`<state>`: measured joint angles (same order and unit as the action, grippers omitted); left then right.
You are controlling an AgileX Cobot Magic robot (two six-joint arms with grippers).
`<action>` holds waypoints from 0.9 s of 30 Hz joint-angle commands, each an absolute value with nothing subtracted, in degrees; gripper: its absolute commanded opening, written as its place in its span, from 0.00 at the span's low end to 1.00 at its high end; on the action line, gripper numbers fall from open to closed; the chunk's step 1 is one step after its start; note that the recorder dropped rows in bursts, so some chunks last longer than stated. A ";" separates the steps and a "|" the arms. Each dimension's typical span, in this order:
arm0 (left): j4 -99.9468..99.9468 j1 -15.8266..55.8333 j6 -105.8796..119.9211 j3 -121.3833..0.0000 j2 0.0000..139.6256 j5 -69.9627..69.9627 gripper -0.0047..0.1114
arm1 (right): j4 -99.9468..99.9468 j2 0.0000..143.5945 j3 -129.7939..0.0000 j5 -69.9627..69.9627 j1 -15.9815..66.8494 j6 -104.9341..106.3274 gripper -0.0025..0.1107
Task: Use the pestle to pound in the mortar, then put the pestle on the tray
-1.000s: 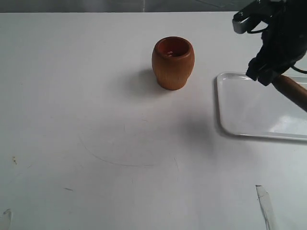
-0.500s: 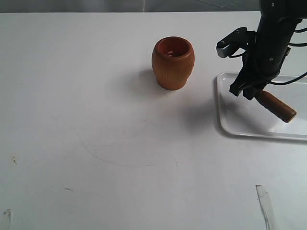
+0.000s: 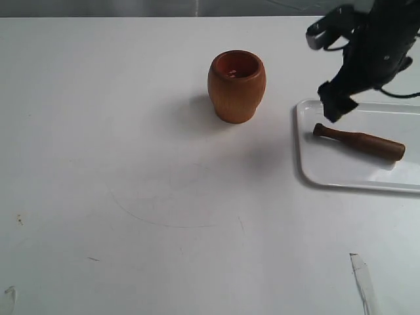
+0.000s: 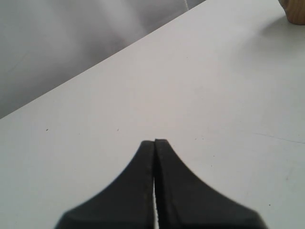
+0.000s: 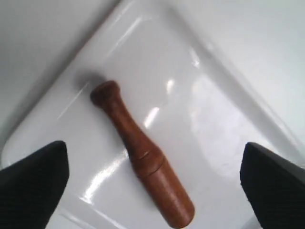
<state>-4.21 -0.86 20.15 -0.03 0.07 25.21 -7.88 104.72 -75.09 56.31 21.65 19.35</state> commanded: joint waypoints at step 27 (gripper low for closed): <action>-3.79 -0.42 19.68 0.00 0.00 25.03 0.04 | 4.35 16.46 -44.34 13.96 21.19 16.19 0.73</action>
